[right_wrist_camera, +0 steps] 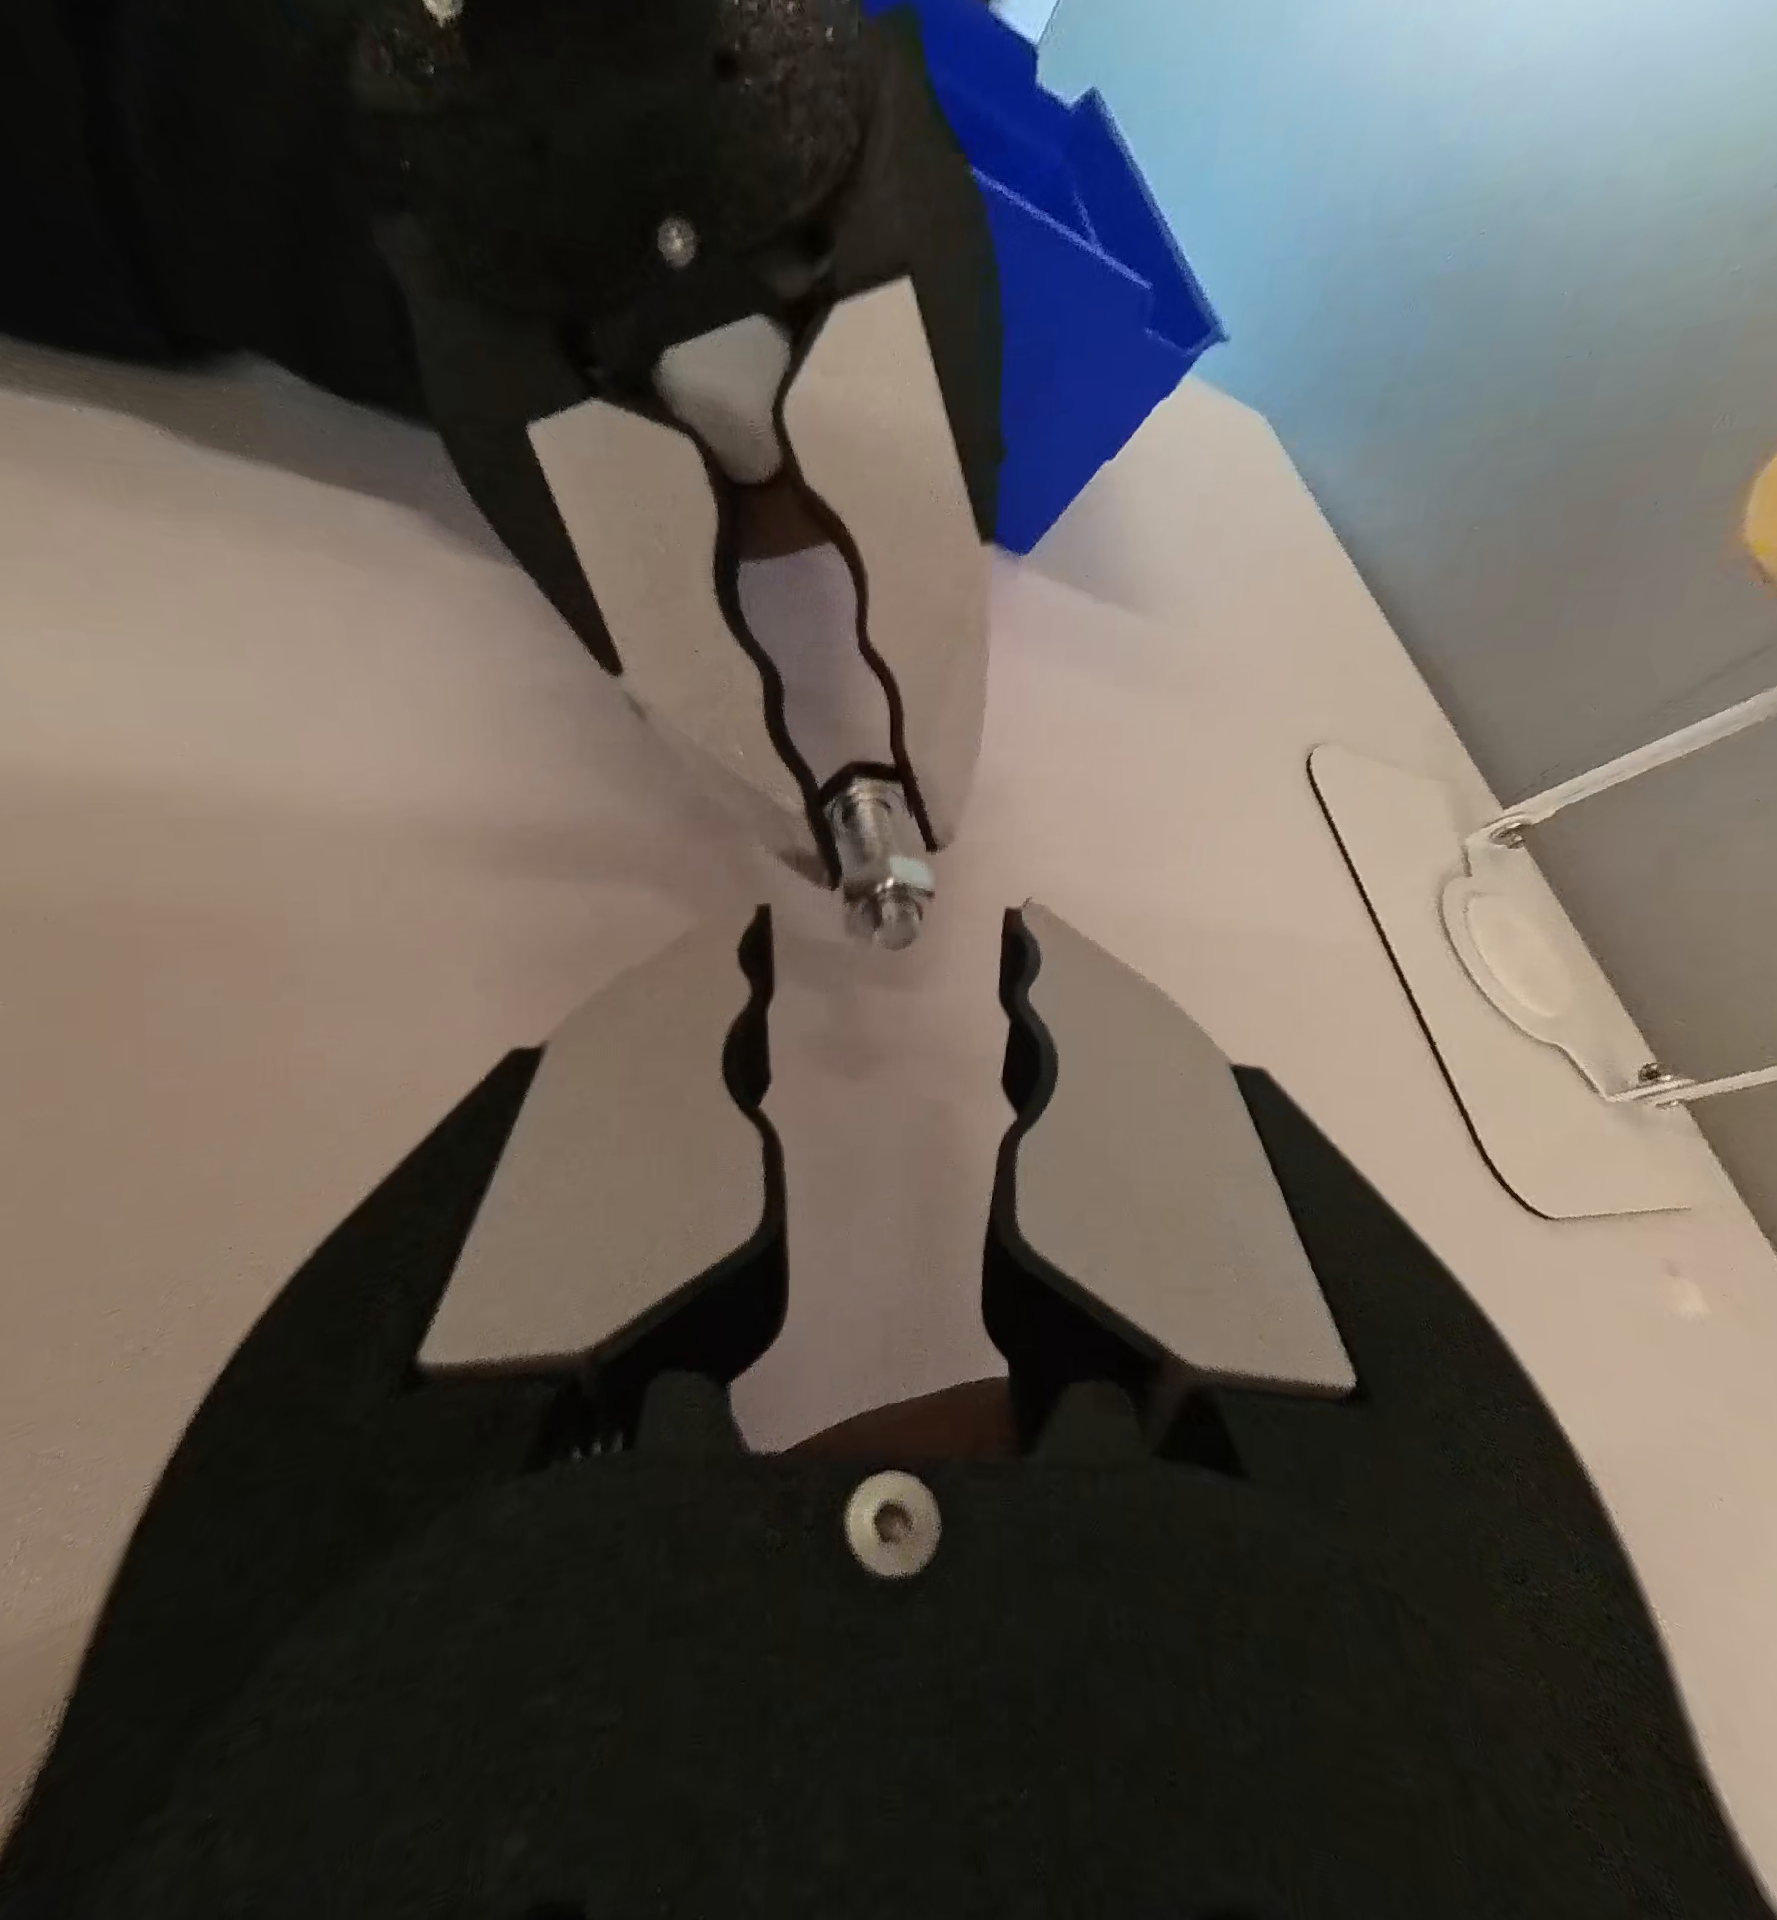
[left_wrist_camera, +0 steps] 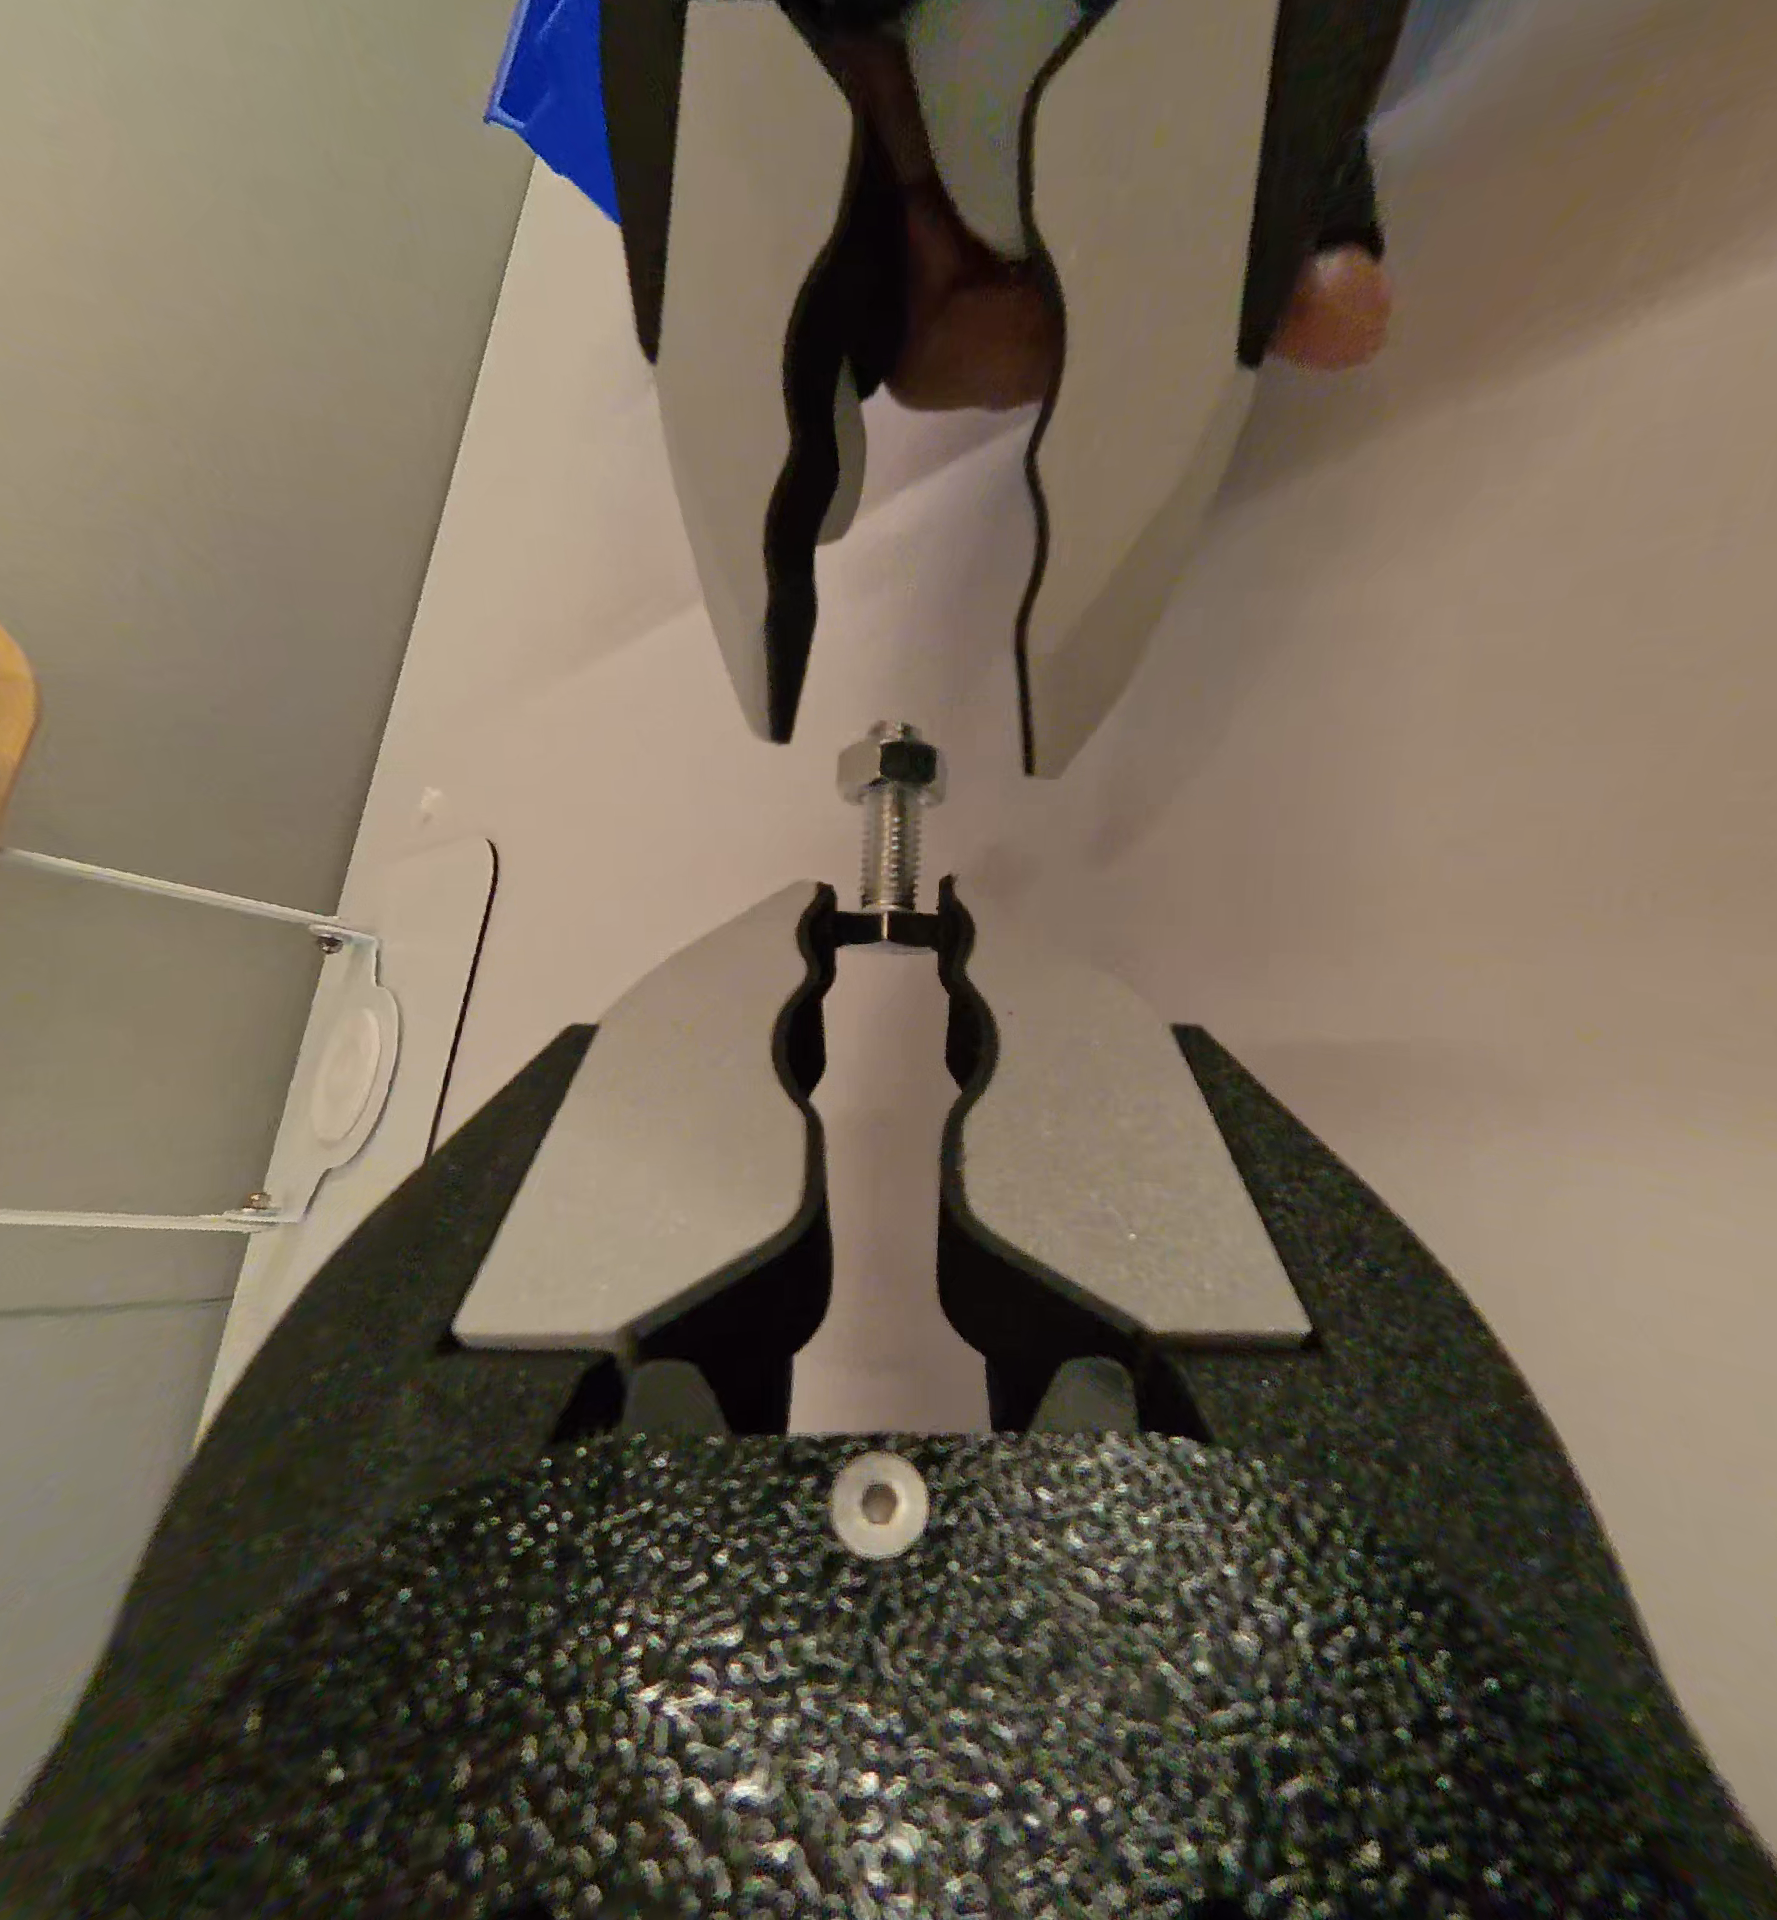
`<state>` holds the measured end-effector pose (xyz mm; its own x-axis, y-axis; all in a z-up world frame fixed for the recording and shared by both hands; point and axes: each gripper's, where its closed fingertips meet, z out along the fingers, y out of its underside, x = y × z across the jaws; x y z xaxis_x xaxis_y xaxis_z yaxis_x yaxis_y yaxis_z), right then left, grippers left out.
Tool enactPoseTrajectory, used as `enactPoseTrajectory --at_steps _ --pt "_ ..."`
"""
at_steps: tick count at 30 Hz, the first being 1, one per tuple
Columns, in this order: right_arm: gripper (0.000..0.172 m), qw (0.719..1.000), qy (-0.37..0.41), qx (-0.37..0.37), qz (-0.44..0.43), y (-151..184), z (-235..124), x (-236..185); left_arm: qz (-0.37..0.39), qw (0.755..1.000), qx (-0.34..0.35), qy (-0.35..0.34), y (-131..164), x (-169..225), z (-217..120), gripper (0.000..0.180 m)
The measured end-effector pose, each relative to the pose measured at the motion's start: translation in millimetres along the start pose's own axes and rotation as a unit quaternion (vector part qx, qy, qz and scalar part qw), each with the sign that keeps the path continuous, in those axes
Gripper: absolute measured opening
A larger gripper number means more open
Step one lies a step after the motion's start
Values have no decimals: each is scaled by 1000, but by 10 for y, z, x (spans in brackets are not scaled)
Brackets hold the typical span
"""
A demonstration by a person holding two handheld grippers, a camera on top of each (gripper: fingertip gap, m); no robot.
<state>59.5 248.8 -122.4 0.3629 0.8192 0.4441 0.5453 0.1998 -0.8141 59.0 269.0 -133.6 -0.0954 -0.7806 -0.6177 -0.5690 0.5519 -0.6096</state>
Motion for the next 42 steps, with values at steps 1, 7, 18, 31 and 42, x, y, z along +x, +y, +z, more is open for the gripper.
enactPoseTrajectory --at_steps 1,7,18,31,42 --pt "38 1000 3 7 -4 -27 6 -8 2 1000 2 6 -12 21 6 18" --pt "17 986 -64 -41 152 68 49 -74 68 997 -17 -12 -4 56 33 18" --pt "39 958 -83 87 259 -112 -153 186 -40 999 18 -13 -53 -57 -16 18" --pt "18 999 -25 11 46 -60 -41 -15 -102 991 74 55 -164 54 -59 18" --pt "30 882 -178 71 431 -98 -120 116 -59 996 65 28 -166 47 -39 18"
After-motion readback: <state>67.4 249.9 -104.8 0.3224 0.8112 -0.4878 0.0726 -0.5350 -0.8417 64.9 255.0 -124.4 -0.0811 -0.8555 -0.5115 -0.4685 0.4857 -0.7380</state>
